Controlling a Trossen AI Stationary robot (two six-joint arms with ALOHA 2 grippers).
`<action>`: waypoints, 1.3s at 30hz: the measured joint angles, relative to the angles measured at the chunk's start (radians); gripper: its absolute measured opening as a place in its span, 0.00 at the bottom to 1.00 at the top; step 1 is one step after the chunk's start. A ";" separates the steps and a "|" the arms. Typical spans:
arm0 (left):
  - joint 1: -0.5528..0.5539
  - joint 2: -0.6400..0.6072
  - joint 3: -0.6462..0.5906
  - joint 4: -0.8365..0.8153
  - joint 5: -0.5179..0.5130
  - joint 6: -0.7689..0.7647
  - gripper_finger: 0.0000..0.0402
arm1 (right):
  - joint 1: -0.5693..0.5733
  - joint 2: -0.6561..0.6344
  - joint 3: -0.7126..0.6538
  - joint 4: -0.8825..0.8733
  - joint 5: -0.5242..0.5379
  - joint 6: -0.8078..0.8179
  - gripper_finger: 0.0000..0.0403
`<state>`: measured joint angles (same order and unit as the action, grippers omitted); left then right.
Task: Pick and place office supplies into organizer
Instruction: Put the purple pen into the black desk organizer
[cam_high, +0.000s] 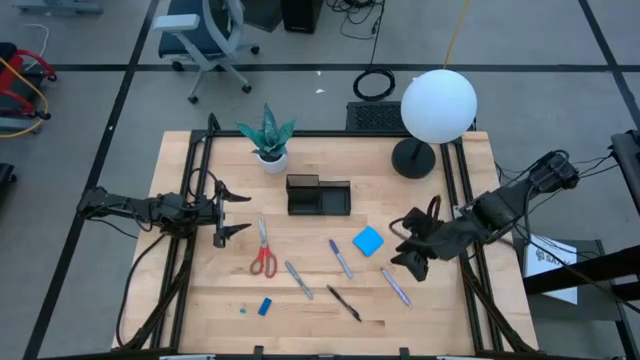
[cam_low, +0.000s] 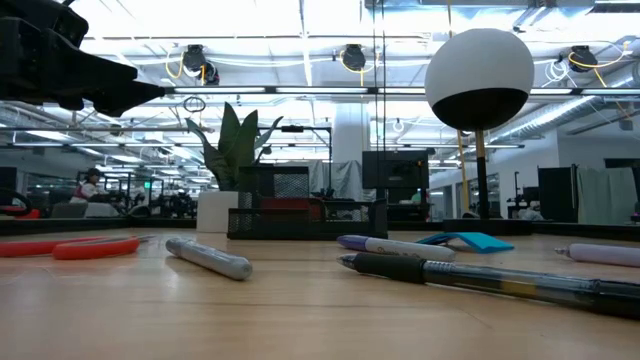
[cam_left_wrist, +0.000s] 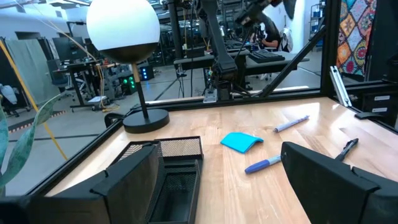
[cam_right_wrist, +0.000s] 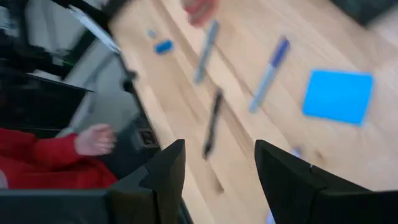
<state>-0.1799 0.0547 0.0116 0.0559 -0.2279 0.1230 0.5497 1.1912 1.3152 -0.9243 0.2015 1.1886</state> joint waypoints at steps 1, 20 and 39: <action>0.000 0.000 0.000 0.000 0.000 0.000 0.86 | 0.003 0.010 0.002 -0.016 -0.012 0.017 0.46; 0.000 0.000 0.000 0.000 0.000 0.000 0.86 | 0.026 0.229 0.003 -0.261 -0.152 0.141 0.46; 0.000 0.000 0.000 0.000 0.000 0.000 0.86 | 0.072 0.460 0.003 -0.277 -0.180 0.201 0.46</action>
<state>-0.1800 0.0550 0.0115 0.0559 -0.2283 0.1230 0.6218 1.6509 1.3178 -1.2017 0.0213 1.3898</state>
